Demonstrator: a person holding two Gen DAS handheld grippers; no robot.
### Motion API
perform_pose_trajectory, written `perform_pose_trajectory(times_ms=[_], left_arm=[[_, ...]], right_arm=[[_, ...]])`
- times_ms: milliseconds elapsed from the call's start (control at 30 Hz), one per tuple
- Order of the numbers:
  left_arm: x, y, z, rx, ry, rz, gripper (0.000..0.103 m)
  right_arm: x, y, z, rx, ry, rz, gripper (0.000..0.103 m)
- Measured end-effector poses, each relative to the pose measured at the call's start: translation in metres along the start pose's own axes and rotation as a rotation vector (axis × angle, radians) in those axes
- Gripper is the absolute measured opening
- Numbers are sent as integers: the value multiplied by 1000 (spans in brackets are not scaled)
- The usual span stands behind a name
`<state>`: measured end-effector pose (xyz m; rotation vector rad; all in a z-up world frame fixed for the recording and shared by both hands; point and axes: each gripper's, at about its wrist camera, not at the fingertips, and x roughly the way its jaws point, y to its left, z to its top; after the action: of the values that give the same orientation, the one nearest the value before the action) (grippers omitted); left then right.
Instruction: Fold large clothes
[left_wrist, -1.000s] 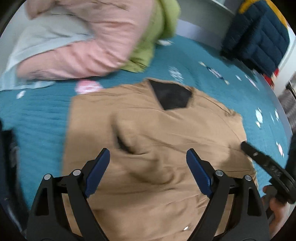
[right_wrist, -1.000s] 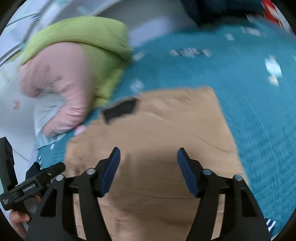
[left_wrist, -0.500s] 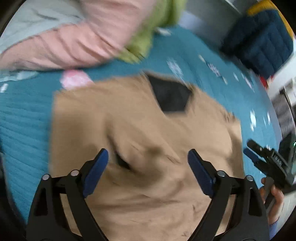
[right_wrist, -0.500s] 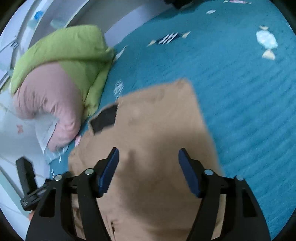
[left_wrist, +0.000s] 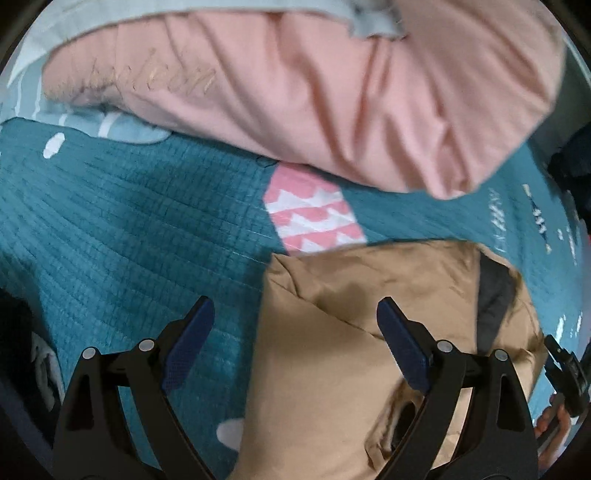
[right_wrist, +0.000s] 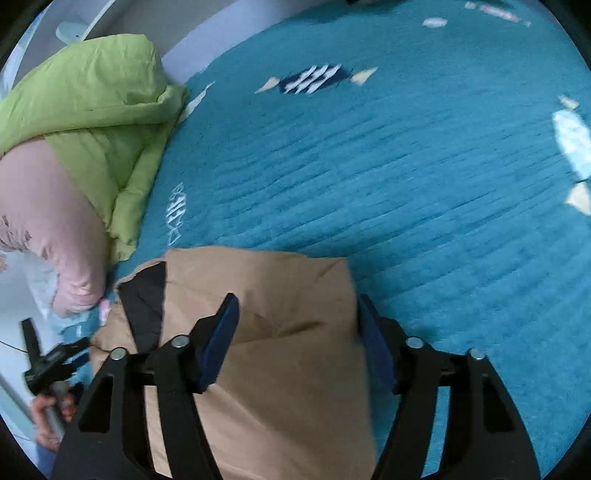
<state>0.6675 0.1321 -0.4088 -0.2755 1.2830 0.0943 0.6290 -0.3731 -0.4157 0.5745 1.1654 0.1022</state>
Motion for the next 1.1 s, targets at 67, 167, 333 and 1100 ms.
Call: perform_pose_trajectory(times_ms=[67,167,333,1100], left_arm=[[10,-1,2,8,20,16,90],[22,-7,-1,47,51,28,89],[20,-26,-9,169,22,23,37],[-201,13,-170,267,-330,-264,19]], right_arm=[[6,1,1,-17,22,-30,49],[11,-2,1,-24,46,-28,39],[5,-1,-3,-57,29,10,16],[-211,33,-120,-200,-190,241,10]])
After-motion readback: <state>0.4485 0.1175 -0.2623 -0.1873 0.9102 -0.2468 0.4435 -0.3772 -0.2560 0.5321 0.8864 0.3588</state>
